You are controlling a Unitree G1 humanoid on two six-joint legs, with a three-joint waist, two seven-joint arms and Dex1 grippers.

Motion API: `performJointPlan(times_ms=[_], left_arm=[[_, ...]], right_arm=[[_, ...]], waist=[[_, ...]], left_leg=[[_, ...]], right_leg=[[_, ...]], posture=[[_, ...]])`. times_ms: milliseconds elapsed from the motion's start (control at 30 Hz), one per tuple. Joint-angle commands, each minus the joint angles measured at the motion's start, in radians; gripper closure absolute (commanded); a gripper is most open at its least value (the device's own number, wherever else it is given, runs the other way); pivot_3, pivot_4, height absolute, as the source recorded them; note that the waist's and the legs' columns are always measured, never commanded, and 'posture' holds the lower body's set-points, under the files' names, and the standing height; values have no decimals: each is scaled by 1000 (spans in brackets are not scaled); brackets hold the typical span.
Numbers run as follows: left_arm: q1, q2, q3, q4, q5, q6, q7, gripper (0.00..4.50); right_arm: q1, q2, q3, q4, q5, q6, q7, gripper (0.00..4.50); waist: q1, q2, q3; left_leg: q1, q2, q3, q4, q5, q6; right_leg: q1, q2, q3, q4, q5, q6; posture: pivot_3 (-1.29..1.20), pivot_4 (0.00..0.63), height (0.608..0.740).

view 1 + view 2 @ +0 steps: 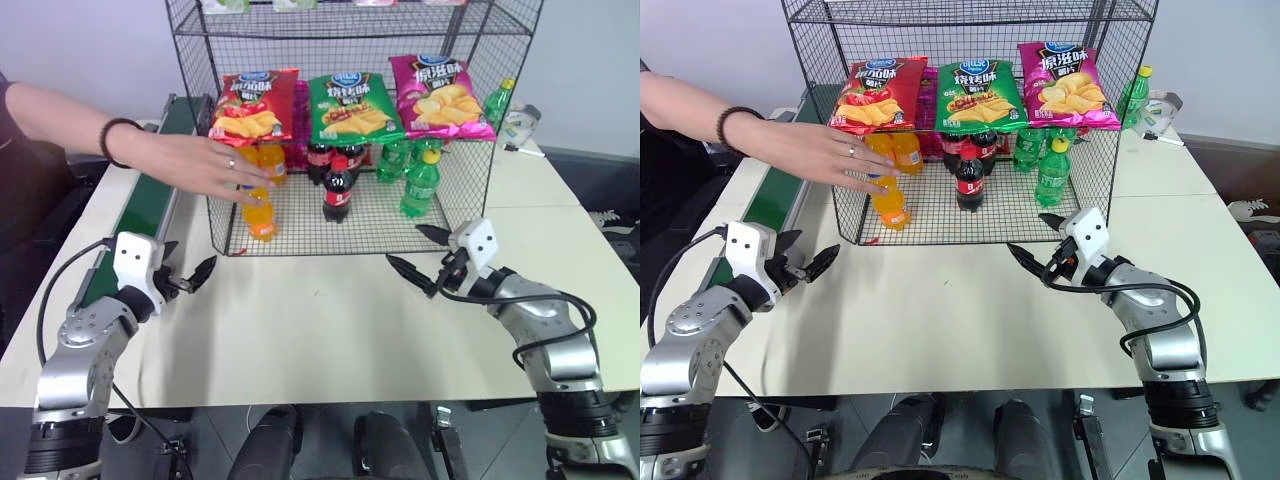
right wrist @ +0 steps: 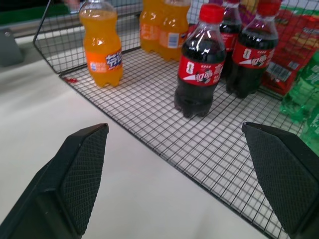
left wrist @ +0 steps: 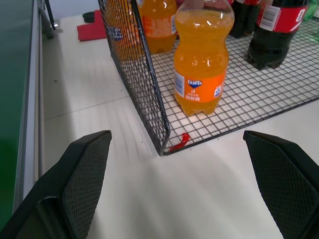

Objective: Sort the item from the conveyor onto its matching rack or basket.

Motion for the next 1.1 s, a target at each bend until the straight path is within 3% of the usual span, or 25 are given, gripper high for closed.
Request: performJointPlan(times_ms=[33, 667, 1100], left_arm=[[-1, -5, 17, -4, 13, -27, 10, 63], [-10, -88, -1, 32, 46, -74, 62, 63], [-43, -86, 85, 122, 66, -132, 147, 63]], right_arm=[[-11, 18, -6, -10, -15, -34, -30, 0], [-38, 168, 52, -14, -135, -92, -223, 0], [-27, 241, 197, -148, -102, -22, -193, 0]], waist=[[0, 0, 0], [-1, 0, 0], [-3, 0, 0]], left_leg=[[0, 0, 0, 0, 0, 0], [0, 0, 0, 0, 0, 0], [0, 0, 0, 0, 0, 0]], right_leg=[[0, 0, 0, 0, 0, 0], [-1, 0, 0, 0, 0, 0], [-4, 1, 0, 0, 2, 3]], posture=[[0, 150, 740], [0, 150, 740], [0, 150, 740]])
